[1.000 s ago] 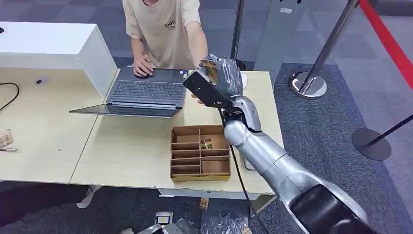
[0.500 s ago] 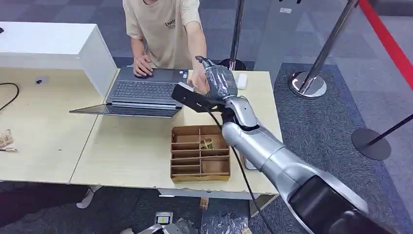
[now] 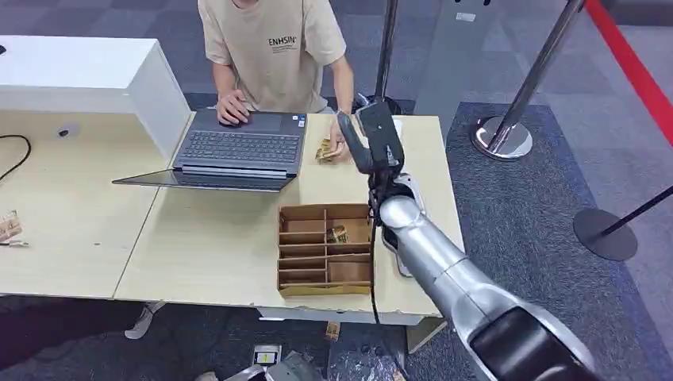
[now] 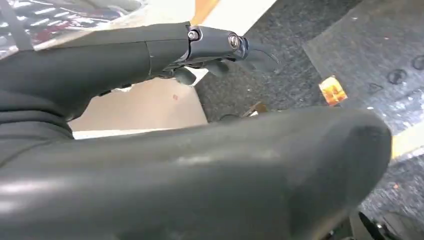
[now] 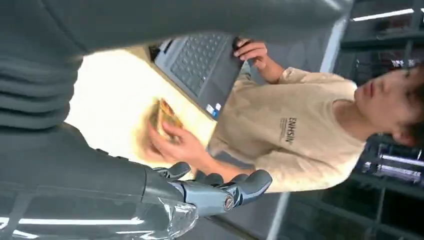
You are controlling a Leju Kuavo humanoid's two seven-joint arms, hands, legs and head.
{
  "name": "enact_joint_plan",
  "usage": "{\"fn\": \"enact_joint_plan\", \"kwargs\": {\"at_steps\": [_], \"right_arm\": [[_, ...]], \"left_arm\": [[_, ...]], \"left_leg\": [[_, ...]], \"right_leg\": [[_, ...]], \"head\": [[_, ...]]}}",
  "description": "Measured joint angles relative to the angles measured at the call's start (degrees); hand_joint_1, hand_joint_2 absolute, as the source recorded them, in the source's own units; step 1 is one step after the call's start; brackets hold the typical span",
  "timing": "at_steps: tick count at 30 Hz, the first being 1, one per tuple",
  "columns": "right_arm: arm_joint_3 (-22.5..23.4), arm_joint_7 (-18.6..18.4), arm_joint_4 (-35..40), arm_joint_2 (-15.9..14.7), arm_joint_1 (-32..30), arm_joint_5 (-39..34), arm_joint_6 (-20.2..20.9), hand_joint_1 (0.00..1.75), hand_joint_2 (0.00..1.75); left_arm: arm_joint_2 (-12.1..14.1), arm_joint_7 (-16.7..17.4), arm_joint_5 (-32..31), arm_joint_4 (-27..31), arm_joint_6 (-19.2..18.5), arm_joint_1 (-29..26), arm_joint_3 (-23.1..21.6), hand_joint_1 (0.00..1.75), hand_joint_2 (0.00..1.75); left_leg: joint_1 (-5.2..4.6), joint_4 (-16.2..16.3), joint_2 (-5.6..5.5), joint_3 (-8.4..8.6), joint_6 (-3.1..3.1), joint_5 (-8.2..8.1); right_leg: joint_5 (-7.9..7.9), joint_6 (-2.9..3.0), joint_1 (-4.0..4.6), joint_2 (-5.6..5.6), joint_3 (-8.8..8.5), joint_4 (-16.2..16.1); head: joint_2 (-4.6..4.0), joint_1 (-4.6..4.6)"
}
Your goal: Pass the card to the sensor for recognition and then transmit it.
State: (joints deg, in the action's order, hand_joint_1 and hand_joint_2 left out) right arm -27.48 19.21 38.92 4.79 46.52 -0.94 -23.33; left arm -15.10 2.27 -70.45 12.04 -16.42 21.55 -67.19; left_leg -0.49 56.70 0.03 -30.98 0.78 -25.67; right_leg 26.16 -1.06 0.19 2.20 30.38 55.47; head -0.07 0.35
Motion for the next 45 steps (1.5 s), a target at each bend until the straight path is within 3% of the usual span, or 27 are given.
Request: {"fn": "enact_joint_plan", "kwargs": {"at_steps": [7,12,20,31,37,39,43,45], "right_arm": [[-0.48,-2.69,11.74,-0.81,-12.01,16.6,-8.38,0.0,1.75],[-1.33,-4.41,19.24,-2.58,-18.38,28.02,-9.62,0.0,1.75],[-2.56,-6.76,26.11,-4.83,-23.56,37.16,-12.36,0.03,1.75],[-4.76,-8.41,26.46,-7.08,-26.04,42.25,-12.71,0.02,1.75],[-5.96,-7.96,23.86,-7.93,-26.24,42.28,-12.73,0.23,1.75],[-6.1,-7.48,22.96,-8.06,-26.25,41.81,-12.88,0.38,1.75],[-6.29,-6.34,20.38,-8.15,-26.19,40.57,-13.54,0.38,1.75],[-6.38,-6.12,19.04,-8.15,-26.18,40.52,-13.98,0.54,1.75]], "left_arm": [[0.04,1.68,1.4,-0.02,1.09,-0.05,0.35,0.0,0.0],[0.09,1.88,1.25,-0.02,1.2,-0.08,0.37,0.0,0.0],[0.09,1.88,1.23,-0.02,1.42,-0.09,0.46,0.0,0.0],[0.09,1.55,0.59,-0.02,1.86,-0.11,0.46,0.0,0.0],[0.09,0.88,0.15,-0.02,1.86,-0.12,0.46,0.0,0.0],[0.09,0.79,0.11,-0.02,1.84,-0.11,0.46,0.0,0.0],[0.09,0.55,0.09,-0.02,1.84,-0.11,0.46,0.0,0.0],[0.09,0.48,0.09,-0.02,1.84,-0.11,0.46,0.0,0.0]], "left_leg": [[0.01,0.0,0.0,0.0,0.01,-0.02],[0.0,0.0,0.0,-0.01,0.01,-0.02],[-0.01,0.0,0.01,0.0,0.02,-0.02],[0.0,0.0,0.0,-0.01,0.02,-0.02],[-0.01,0.0,0.0,-0.02,0.02,-0.02],[-0.01,0.0,0.01,-0.02,0.02,-0.02],[-0.01,0.0,0.0,-0.02,0.02,-0.02],[-0.01,0.0,0.0,-0.02,0.02,-0.02]], "right_leg": [[0.01,0.0,0.01,0.0,0.02,-0.02],[0.01,0.0,0.0,0.0,0.01,-0.03],[0.0,0.0,-0.01,0.0,0.0,-0.03],[0.01,0.0,0.0,0.0,0.0,-0.02],[0.0,0.0,0.0,0.0,0.0,-0.02],[0.0,0.0,-0.01,0.0,0.0,-0.03],[0.0,0.0,-0.01,0.0,0.0,-0.03],[0.0,0.0,0.0,0.0,0.0,-0.03]], "head": [[0.0,0.0],[0.0,0.02],[0.0,0.02],[0.0,0.0],[0.0,0.02],[0.0,0.0],[0.0,0.0],[0.0,0.0]]}}
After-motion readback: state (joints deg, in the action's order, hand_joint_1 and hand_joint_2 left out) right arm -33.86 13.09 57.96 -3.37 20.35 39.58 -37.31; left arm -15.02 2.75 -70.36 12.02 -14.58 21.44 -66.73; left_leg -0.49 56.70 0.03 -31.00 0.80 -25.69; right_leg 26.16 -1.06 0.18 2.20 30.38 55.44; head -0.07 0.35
